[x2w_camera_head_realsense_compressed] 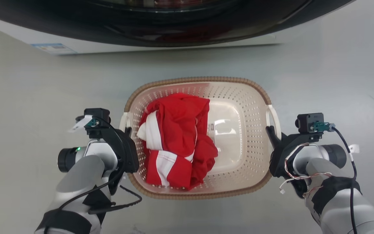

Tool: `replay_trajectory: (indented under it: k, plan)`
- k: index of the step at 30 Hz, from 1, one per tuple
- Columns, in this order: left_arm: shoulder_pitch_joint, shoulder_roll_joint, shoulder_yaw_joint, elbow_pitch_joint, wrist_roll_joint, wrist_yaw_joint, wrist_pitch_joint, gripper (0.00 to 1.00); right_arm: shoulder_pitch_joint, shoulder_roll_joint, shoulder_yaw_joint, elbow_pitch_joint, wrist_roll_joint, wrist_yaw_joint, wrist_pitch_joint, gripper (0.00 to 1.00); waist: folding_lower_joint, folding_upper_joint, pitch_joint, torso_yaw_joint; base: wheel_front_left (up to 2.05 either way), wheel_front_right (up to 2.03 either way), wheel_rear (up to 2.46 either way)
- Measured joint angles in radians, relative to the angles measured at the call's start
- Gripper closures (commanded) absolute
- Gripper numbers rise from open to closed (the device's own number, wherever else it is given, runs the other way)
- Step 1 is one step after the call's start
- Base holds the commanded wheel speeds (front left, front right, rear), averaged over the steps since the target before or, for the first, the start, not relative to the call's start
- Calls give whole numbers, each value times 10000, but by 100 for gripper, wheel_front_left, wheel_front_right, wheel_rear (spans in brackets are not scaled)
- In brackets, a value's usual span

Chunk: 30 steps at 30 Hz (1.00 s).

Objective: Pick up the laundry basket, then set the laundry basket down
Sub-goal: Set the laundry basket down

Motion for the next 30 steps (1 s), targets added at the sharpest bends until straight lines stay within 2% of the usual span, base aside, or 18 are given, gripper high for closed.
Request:
replay_trajectory:
  k: [16, 30]
  plan:
    - [-491, -38, -10, 12, 65, 61, -834, 100, -607, -184, 251, -38, -257, 0, -732, 100, -1, 0, 1214, 99, 0, 0, 0]
    - [-678, -79, -134, 215, 150, -25, -1066, 100, -623, -180, 299, 117, -245, 0, -1011, 100, -1, -1, 1424, 126, 0, 0, 0]
